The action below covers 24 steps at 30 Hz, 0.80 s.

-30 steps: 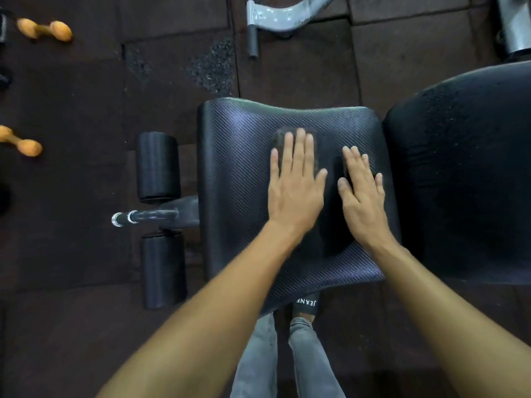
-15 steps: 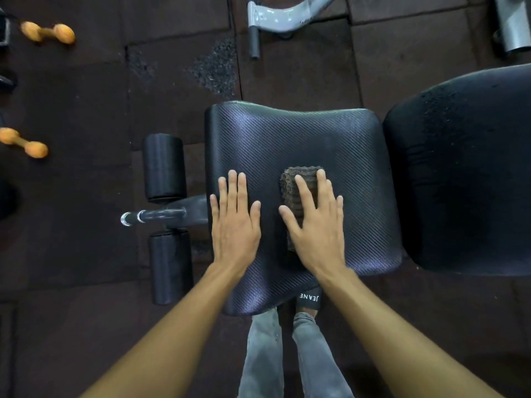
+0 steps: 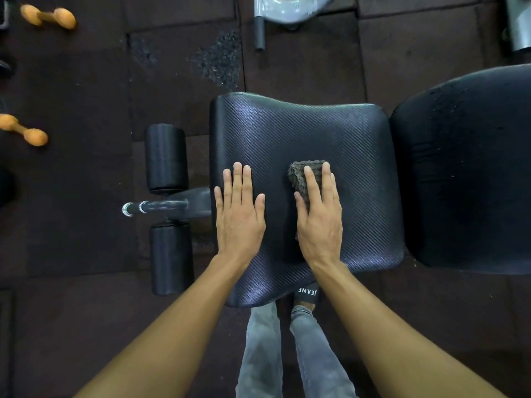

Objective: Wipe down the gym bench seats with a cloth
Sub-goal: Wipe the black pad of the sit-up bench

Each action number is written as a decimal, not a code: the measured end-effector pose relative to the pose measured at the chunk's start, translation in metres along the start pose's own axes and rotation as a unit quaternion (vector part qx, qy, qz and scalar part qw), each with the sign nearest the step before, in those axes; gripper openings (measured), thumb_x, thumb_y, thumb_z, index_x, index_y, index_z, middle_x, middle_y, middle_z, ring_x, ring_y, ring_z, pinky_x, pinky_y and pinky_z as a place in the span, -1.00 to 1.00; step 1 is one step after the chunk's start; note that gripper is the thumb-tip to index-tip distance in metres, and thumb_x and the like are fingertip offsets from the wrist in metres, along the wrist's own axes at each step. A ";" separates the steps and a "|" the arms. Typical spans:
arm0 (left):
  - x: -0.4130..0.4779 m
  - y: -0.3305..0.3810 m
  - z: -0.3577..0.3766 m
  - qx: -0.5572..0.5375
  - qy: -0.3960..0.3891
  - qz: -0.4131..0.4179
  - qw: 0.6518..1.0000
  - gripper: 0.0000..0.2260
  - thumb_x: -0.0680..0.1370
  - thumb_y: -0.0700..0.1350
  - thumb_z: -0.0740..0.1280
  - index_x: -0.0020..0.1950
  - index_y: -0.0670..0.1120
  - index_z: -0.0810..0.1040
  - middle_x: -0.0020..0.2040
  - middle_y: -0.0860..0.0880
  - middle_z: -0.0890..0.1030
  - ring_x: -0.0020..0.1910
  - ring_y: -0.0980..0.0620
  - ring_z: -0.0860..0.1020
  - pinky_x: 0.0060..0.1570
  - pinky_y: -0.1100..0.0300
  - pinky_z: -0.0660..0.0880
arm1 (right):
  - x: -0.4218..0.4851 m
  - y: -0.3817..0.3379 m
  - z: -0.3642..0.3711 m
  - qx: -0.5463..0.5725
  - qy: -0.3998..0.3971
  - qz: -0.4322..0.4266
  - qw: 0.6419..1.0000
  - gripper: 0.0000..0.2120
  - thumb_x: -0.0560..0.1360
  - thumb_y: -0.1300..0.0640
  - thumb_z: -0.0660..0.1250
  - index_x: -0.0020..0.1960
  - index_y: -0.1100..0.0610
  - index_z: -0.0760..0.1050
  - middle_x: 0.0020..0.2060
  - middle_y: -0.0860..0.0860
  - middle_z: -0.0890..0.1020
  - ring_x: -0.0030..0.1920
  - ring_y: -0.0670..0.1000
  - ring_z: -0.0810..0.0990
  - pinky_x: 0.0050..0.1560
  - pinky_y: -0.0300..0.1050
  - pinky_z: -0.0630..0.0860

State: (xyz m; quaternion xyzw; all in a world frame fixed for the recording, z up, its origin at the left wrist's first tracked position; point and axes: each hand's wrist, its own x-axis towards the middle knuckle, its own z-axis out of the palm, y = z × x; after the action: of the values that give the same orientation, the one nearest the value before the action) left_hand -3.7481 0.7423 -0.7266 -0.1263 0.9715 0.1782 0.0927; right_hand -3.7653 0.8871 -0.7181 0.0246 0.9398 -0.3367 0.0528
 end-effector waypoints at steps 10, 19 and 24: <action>-0.039 0.000 -0.116 -0.050 0.024 -0.043 0.998 -0.56 0.67 -0.05 0.13 0.55 -0.08 0.22 0.56 -0.03 0.23 0.56 -0.01 0.12 0.55 -0.04 -0.03 | -0.003 -0.098 -0.079 0.291 -0.156 0.111 0.937 -0.56 0.65 0.02 0.22 0.52 -0.02 0.33 0.47 -0.12 0.41 0.48 -0.17 0.31 0.53 -0.11 0.21; -0.116 -0.067 -0.321 -0.060 0.112 -0.143 0.982 -0.57 0.66 -0.03 0.16 0.53 -0.06 0.28 0.48 -0.04 0.38 0.49 -0.04 0.28 0.53 -0.07 0.05 | -0.059 -0.301 -0.129 0.328 -0.330 0.063 0.883 -0.59 0.63 -0.04 0.25 0.46 -0.01 0.42 0.31 -0.10 0.58 0.32 -0.11 0.52 0.31 -0.25 0.45; -0.164 -0.157 -0.414 -0.029 0.161 -0.162 0.973 -0.58 0.65 -0.01 0.16 0.51 -0.06 0.31 0.42 -0.03 0.46 0.43 0.00 0.37 0.49 -0.07 0.14 | -0.112 -0.424 -0.100 0.336 -0.405 0.039 0.849 -0.47 0.42 -0.27 0.32 0.36 -0.16 0.49 0.20 -0.09 0.65 0.24 0.04 0.61 0.32 0.25 0.48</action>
State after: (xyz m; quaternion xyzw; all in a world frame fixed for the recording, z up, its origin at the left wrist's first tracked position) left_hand -3.6039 0.4827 -0.3600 -0.3115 0.9347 0.1661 -0.0415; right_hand -3.6972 0.6225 -0.3614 -0.0611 0.6626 -0.6097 0.4308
